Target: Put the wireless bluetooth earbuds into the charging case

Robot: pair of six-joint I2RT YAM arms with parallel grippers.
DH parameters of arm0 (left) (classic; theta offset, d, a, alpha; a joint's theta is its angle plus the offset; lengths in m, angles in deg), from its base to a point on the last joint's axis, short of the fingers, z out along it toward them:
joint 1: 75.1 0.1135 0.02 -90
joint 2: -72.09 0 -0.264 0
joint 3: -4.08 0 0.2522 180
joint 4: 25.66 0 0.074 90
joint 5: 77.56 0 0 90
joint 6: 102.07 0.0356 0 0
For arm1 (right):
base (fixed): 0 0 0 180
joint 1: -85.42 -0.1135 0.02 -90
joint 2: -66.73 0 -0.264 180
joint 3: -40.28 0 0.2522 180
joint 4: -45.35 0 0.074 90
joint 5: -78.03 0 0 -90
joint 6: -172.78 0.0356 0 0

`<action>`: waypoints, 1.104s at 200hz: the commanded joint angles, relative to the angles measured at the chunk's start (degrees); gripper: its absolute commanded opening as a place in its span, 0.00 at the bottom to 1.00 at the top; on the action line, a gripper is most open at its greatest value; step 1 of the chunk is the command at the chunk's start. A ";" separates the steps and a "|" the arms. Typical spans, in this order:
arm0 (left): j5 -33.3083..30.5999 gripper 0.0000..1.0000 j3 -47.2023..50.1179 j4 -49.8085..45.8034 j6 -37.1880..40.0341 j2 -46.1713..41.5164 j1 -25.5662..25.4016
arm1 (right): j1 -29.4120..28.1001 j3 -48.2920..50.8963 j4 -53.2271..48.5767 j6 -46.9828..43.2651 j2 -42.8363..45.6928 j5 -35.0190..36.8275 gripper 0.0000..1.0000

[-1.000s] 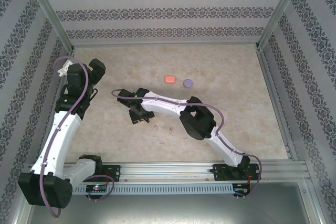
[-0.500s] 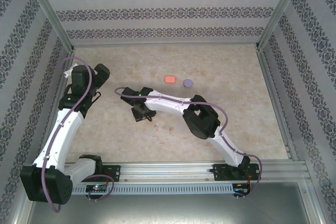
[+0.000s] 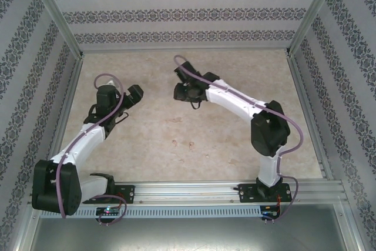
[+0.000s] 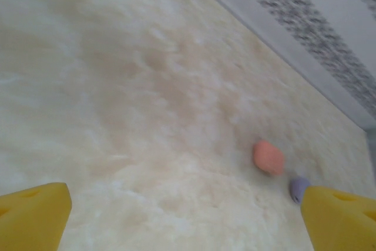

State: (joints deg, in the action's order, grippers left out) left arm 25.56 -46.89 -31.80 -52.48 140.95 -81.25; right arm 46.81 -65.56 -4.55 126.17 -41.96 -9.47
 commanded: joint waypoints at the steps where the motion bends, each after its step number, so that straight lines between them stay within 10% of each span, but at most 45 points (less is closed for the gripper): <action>1: 10.02 1.00 2.49 20.97 4.55 2.42 -2.46 | 4.18 4.19 5.69 6.98 2.99 -3.85 0.34; 91: 32.73 0.96 -5.31 47.30 -5.91 22.93 -9.86 | 9.71 16.79 25.90 37.08 11.50 -7.38 0.34; 221: 25.59 0.63 -16.28 44.24 -0.21 32.38 -18.37 | 7.06 19.49 27.69 43.92 17.36 -6.54 0.34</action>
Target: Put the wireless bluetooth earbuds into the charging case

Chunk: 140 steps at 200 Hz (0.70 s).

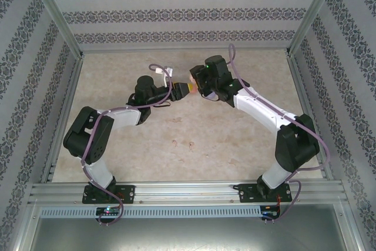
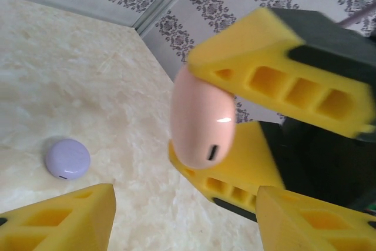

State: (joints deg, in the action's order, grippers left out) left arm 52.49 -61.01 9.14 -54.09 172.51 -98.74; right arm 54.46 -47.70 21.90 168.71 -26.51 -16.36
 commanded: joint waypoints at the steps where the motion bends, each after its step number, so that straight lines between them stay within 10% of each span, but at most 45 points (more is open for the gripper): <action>1: -1.45 0.63 -2.22 3.26 1.45 0.82 -0.93 | -0.59 1.71 1.21 1.41 1.95 0.34 0.34; 140: -2.61 0.48 -6.06 3.12 1.40 3.53 -2.07 | -1.91 1.53 2.39 1.92 1.64 -0.44 0.33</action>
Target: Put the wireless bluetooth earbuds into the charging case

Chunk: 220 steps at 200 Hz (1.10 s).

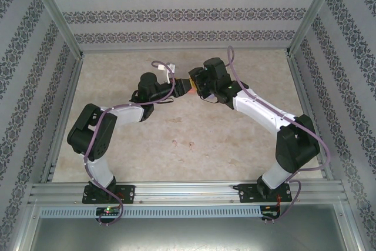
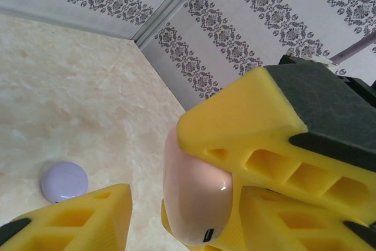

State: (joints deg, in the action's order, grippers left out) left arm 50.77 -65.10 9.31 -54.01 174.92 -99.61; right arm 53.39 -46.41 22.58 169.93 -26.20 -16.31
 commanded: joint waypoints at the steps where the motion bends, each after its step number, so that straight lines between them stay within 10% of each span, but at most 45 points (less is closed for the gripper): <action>1: -0.88 0.47 -1.97 2.99 1.28 1.14 -1.26 | -0.84 0.24 1.67 0.67 1.29 -0.49 0.33; 148: -2.03 0.14 -3.11 2.43 1.31 1.68 -1.87 | -1.19 1.71 2.88 1.17 3.10 -0.88 0.33; 220: -0.96 0.00 -3.29 -1.58 2.79 -0.46 -1.56 | 1.95 2.04 2.54 -6.25 9.30 -1.00 0.77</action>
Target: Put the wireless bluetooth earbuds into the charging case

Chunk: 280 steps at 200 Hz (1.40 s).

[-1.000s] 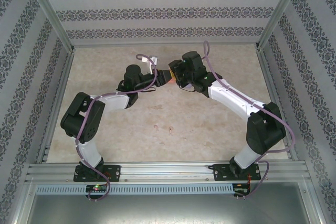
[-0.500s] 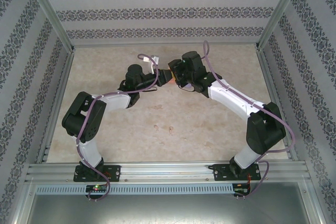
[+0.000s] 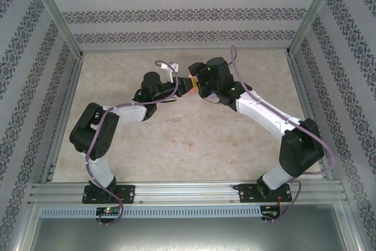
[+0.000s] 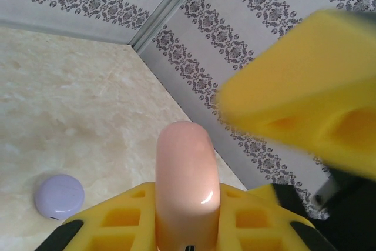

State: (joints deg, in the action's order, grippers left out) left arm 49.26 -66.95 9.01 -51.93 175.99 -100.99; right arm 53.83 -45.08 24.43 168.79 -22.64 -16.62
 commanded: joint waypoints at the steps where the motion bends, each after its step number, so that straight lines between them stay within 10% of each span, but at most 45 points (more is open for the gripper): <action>1: 0.59 0.00 -1.43 -1.34 0.77 -1.56 -0.20 | 1.61 0.86 0.58 -5.31 5.93 -0.75 0.77; 134: 18.65 0.00 -4.77 -15.94 5.78 -8.29 1.68 | 11.45 19.89 14.06 -52.97 16.06 -23.71 0.70; 280: 21.72 0.00 -7.50 -22.87 9.29 -11.44 1.71 | 13.96 21.02 20.08 -51.41 8.23 -25.00 0.53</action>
State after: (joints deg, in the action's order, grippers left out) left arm 67.55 -72.20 -14.97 -44.35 167.79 -99.11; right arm 64.75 -25.87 41.35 115.59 -11.90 -43.94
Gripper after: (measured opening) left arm 0.207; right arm 0.546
